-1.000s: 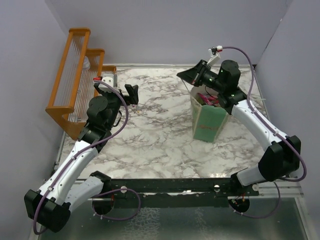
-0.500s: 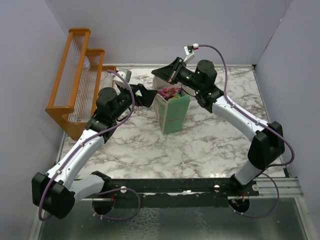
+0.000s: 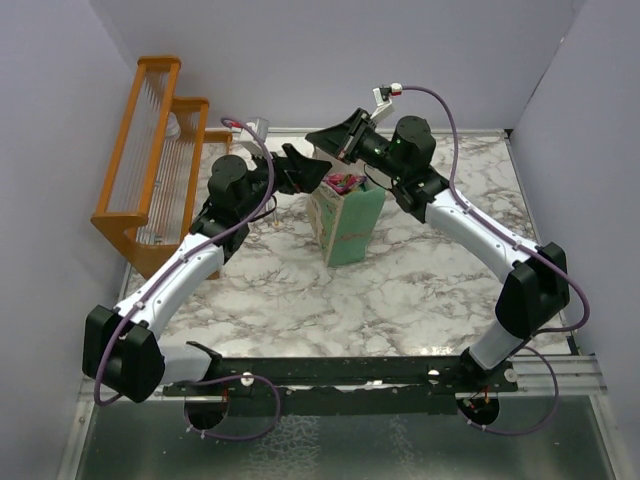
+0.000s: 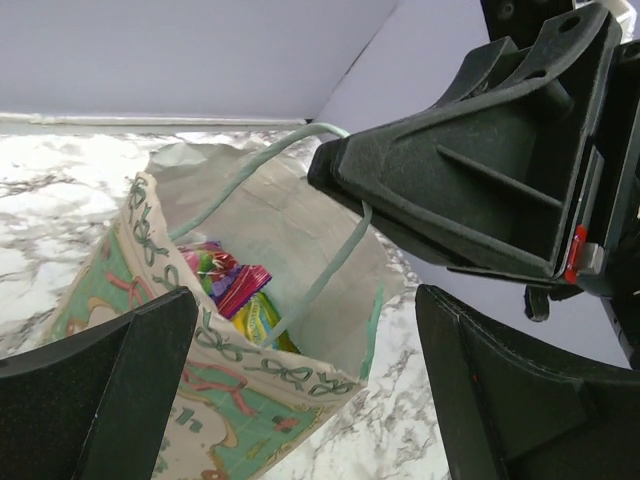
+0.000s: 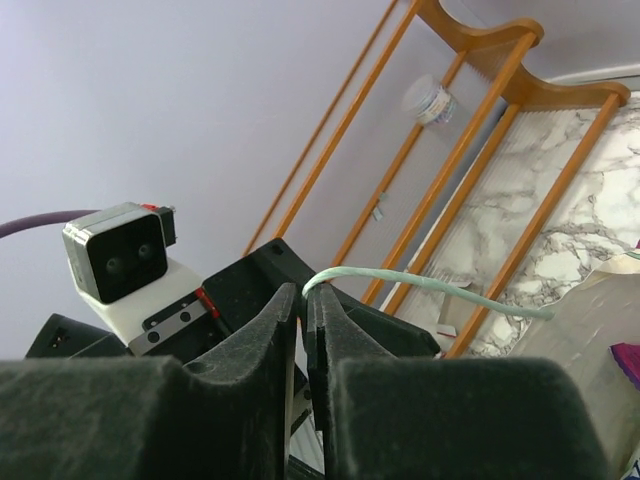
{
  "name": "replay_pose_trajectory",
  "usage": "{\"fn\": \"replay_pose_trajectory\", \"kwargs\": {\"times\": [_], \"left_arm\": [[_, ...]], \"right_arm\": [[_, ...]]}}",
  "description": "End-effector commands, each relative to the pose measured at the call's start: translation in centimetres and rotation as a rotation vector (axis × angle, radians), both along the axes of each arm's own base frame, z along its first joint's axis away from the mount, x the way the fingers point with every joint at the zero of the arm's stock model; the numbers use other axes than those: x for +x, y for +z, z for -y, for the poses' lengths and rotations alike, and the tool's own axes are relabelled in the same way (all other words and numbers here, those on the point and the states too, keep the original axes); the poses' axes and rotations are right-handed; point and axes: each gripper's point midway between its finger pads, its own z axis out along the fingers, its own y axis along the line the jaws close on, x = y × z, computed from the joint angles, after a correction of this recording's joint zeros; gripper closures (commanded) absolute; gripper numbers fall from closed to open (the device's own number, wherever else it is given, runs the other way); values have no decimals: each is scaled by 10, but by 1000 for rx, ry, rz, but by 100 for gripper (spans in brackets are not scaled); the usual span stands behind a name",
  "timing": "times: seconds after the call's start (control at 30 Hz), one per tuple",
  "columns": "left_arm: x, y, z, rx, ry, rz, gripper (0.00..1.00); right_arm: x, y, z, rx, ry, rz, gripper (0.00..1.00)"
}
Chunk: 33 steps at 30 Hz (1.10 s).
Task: Take the snacks out of the paper bag
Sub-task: Move the paper bag to the center of the board.
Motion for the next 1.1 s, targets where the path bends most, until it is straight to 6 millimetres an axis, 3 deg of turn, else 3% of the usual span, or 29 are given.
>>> {"fn": "replay_pose_trajectory", "kwargs": {"times": [0.0, 0.17, 0.27, 0.37, 0.5, 0.6, 0.8, 0.93, 1.07], "left_arm": [[-3, 35, 14, -101, -80, 54, 7], [4, 35, 17, -106, -81, 48, 9], [7, 37, 21, -115, -94, 45, 9], [10, 38, 26, -129, -112, 42, 9], [18, 34, 36, -136, -147, 18, 12], [21, 36, 39, -143, -153, 18, 14], [23, 37, 45, -136, -191, -13, 17], [22, 39, 47, -123, -229, -40, 24], [24, 47, 42, -138, -237, -46, 36]], "right_arm": [[5, 27, 2, 26, -36, 79, 87], [3, 32, 2, -21, -25, 113, 71], [2, 36, 7, -49, -47, 136, 49], [1, 39, 19, -87, -99, 158, 37], [1, 48, 51, -143, -248, 186, 22], [-3, 58, 91, -211, -416, 223, 3], [-25, 54, 165, -446, -659, 299, 1], [-60, 43, 210, -520, -750, 295, 1], [-90, 26, 239, -520, -796, 285, 1]]}}
